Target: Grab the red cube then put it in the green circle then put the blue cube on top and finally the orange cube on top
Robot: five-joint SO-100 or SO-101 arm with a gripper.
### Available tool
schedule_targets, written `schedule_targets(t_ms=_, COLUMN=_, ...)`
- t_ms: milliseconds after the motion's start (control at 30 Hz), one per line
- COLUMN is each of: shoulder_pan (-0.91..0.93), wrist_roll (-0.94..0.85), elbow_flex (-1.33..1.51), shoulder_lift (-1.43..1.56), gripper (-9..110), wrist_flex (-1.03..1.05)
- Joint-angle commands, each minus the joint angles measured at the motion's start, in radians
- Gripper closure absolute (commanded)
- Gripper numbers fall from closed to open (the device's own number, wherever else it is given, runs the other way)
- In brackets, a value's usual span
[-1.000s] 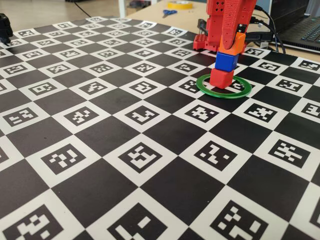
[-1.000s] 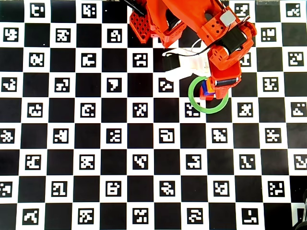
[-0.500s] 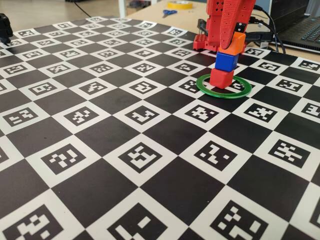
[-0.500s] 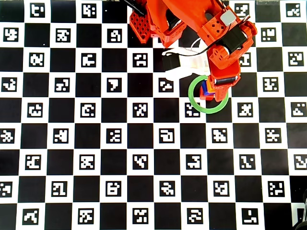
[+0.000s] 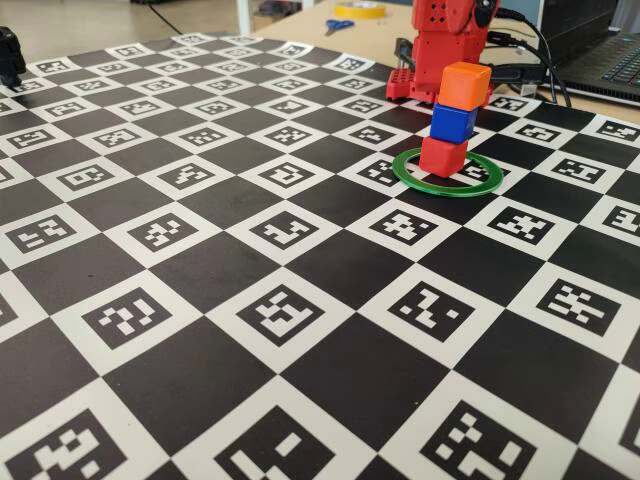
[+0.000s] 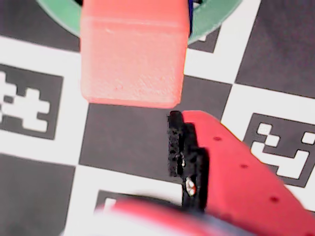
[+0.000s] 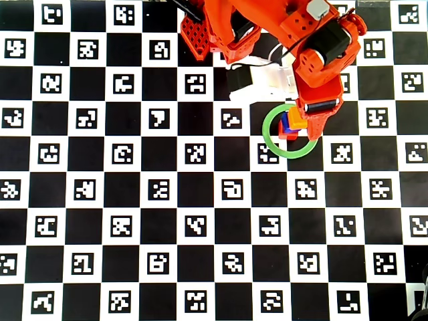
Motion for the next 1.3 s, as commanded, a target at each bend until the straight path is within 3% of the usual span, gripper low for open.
schedule_targets(t_ms=0, shoulder_pan=0.083, wrist_roll=-0.080, elbow_flex=-0.084, shoulder_lift=0.089, gripper=75, wrist_flex=0.011)
schedule_targets(t_ms=233, shoulder_pan=0.276, wrist_roll=-0.178, elbow_flex=-0.067, shoulder_lift=0.161, gripper=94, wrist_flex=-0.028)
schedule_targets(t_ms=467, shoulder_pan=0.368, wrist_roll=-0.362, elbow_flex=0.046, shoulder_lift=0.305, gripper=102, wrist_flex=-0.109)
schedule_targets(t_ms=867, shoulder_pan=0.561, wrist_roll=-0.718, elbow_flex=0.362, shoulder_lift=0.571, gripper=107, wrist_flex=-0.270)
schedule_targets(t_ms=1033, shoulder_pan=0.592, wrist_roll=-1.019, elbow_flex=0.575, shoulder_lift=0.769, gripper=107, wrist_flex=-0.380)
schedule_targets(t_ms=1267, shoulder_pan=0.618, wrist_roll=-1.233, elbow_flex=0.788, shoulder_lift=0.937, gripper=107, wrist_flex=-0.488)
